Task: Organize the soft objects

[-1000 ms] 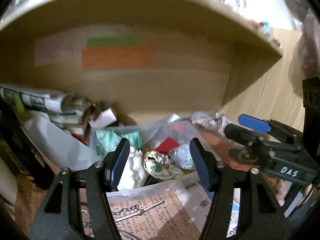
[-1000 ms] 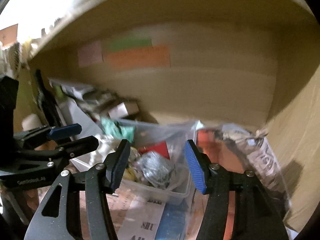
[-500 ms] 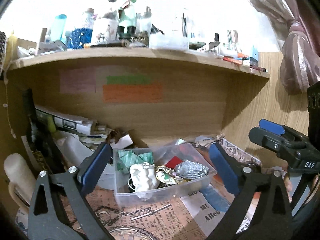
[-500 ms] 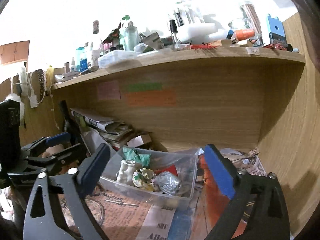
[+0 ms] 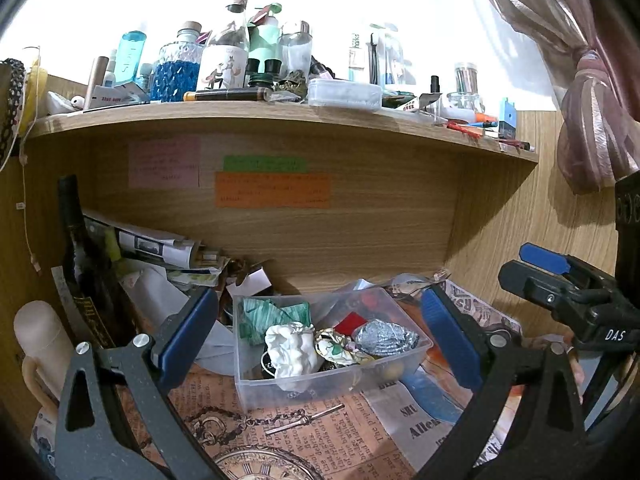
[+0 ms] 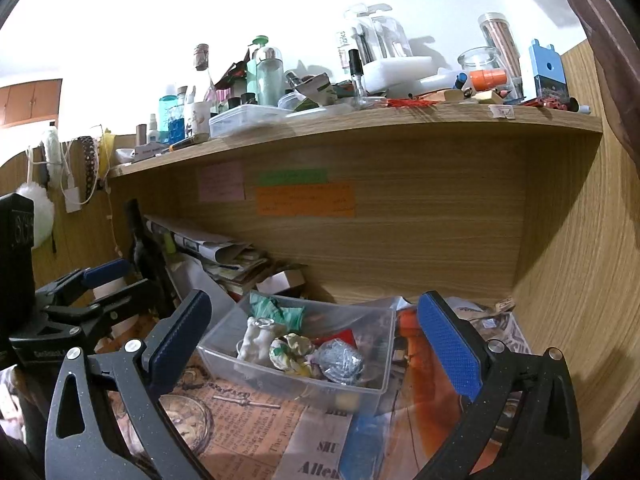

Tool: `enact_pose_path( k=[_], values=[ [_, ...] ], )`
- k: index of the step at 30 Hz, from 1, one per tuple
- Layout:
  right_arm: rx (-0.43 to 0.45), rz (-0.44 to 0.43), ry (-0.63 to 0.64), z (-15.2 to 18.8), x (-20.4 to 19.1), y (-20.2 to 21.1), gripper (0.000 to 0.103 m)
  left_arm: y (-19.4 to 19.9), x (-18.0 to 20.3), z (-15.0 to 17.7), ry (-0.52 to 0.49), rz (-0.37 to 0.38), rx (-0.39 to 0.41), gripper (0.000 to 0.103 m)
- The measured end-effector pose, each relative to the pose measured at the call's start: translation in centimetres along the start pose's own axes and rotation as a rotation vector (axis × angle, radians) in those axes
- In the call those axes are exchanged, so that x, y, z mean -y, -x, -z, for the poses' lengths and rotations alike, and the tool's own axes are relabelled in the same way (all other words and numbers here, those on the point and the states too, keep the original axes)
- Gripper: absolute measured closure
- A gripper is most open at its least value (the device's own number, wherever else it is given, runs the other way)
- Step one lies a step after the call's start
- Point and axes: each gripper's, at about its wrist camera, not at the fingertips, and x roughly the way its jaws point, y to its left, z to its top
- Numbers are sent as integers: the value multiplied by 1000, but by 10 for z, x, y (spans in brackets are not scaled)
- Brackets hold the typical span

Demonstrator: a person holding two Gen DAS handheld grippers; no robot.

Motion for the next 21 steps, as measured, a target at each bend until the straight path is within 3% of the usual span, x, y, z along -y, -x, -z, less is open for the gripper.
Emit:
enact_pose_path(
  k=[21],
  values=[
    [0, -4, -6, 1, -1, 0, 0, -1, 3, 0, -3, -10, -3, 0]
  ],
)
